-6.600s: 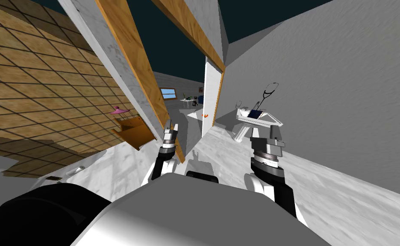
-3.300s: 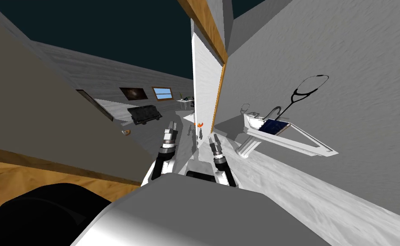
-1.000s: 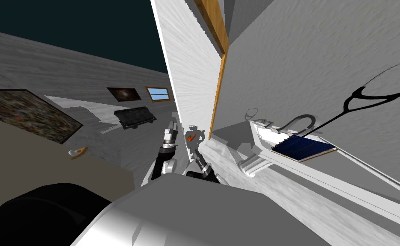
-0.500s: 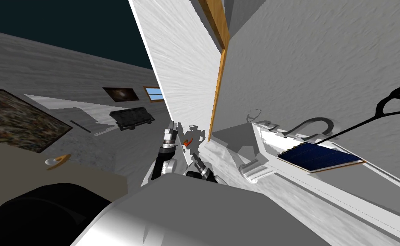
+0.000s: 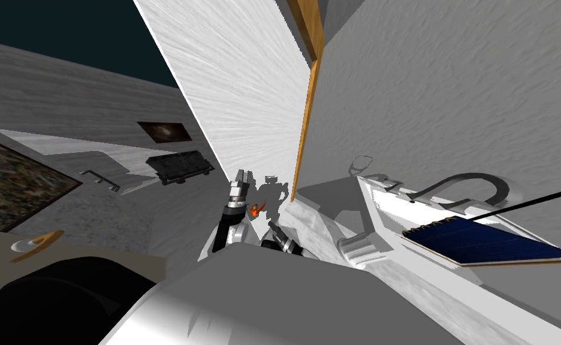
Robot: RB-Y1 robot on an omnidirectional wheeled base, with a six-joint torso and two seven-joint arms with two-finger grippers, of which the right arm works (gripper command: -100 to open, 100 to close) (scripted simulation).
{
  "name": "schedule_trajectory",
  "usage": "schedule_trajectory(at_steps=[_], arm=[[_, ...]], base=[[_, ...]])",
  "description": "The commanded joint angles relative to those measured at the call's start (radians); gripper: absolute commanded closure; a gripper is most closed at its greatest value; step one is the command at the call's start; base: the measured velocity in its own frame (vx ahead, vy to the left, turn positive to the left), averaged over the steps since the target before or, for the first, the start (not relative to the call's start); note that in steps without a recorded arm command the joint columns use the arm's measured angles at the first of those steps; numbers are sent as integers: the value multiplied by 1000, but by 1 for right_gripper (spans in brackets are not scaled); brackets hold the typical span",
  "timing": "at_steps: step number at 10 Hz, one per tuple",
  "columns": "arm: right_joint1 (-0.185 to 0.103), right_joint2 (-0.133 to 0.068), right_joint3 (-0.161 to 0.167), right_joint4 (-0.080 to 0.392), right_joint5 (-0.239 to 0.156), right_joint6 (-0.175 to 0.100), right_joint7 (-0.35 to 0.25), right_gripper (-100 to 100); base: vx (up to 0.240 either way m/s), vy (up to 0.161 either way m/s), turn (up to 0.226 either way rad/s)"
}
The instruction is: Push the door open
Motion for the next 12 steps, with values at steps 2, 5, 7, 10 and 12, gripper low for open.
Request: schedule_trajectory(at_steps=[2, 5, 7, 10, 12], arm=[[-18, -3, 38, 41, -1, -4, -2, -100], [-15, 2, 25, 42, 0, -6, -2, -100], [-12, 10, 19, 52, 1, -9, 0, -100], [-9, 23, 10, 69, 2, -14, 3, -100], [-7, 30, 6, 78, 3, -16, 5, -100]], base=[[184, -29, 2], [65, 72, 17], [102, 152, 27], [116, 154, 39], [91, 168, 21]])
